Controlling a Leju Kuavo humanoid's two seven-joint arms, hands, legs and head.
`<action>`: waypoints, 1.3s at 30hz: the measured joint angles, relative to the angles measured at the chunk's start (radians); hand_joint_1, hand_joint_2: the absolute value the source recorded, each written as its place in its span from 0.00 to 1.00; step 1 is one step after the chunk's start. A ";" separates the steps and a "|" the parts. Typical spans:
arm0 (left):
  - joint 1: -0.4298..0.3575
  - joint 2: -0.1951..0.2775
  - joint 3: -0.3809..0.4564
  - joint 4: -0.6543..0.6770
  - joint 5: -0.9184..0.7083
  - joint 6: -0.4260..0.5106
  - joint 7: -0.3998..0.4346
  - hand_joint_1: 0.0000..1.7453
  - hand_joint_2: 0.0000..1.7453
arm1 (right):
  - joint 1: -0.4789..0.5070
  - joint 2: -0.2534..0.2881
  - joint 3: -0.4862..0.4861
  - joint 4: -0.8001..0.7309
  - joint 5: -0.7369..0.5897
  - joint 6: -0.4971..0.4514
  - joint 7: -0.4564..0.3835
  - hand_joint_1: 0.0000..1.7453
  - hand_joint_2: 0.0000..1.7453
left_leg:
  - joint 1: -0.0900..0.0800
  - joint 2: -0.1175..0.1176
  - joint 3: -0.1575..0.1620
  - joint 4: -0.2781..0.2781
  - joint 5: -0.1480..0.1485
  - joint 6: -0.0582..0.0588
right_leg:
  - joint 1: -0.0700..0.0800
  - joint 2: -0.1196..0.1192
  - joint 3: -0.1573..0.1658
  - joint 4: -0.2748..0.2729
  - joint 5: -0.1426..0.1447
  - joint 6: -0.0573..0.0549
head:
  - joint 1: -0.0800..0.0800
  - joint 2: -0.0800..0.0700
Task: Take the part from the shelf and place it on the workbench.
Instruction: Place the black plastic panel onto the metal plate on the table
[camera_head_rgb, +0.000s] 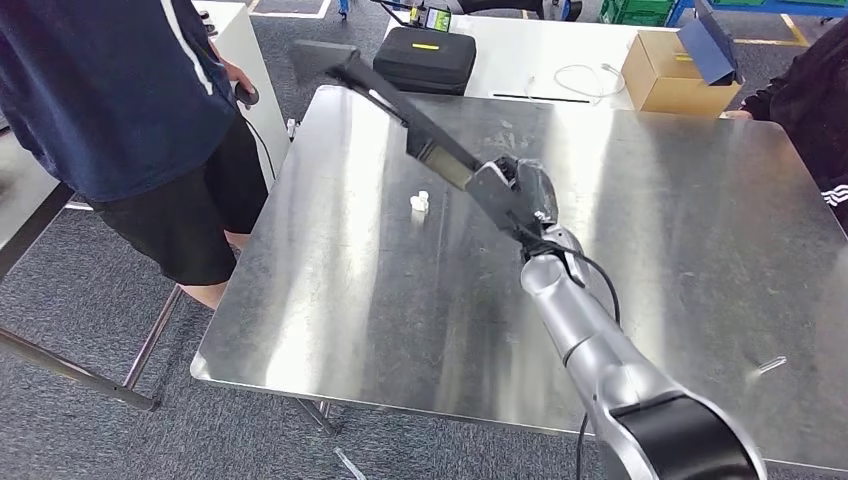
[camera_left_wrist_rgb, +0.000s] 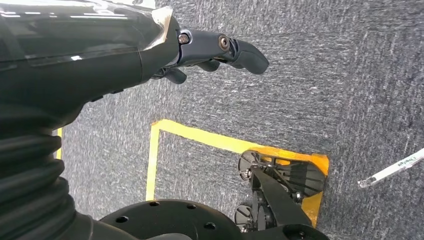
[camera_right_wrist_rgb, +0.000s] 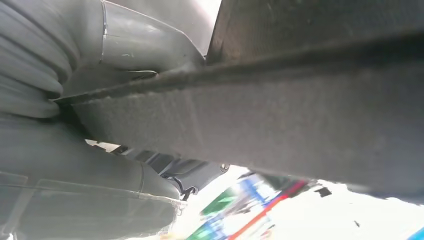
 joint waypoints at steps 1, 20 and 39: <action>0.000 0.000 -0.003 0.000 -0.003 0.001 -0.003 0.00 1.00 | -0.030 -0.007 -0.003 0.033 0.012 -0.012 0.034 1.00 1.00 | 0.000 0.000 0.000 -0.001 0.000 0.000 | 0.000 0.000 0.000 -0.001 0.000 0.000 | 0.000 0.000; 0.001 0.006 -0.038 0.001 -0.040 -0.020 -0.018 0.00 1.00 | -0.167 -0.224 -0.050 0.239 0.084 -0.103 0.198 0.00 0.00 | -0.001 0.000 -0.001 -0.016 0.010 0.007 | -0.003 0.002 0.002 -0.023 0.003 0.005 | 0.000 0.000; -0.006 0.013 -0.062 0.001 -0.054 -0.004 0.000 0.00 0.00 | -0.159 -0.249 -0.082 0.253 0.118 -0.050 0.106 0.00 0.00 | -0.003 -0.001 0.009 -0.026 0.008 0.005 | -0.003 0.001 0.007 -0.023 0.004 0.004 | 0.000 0.000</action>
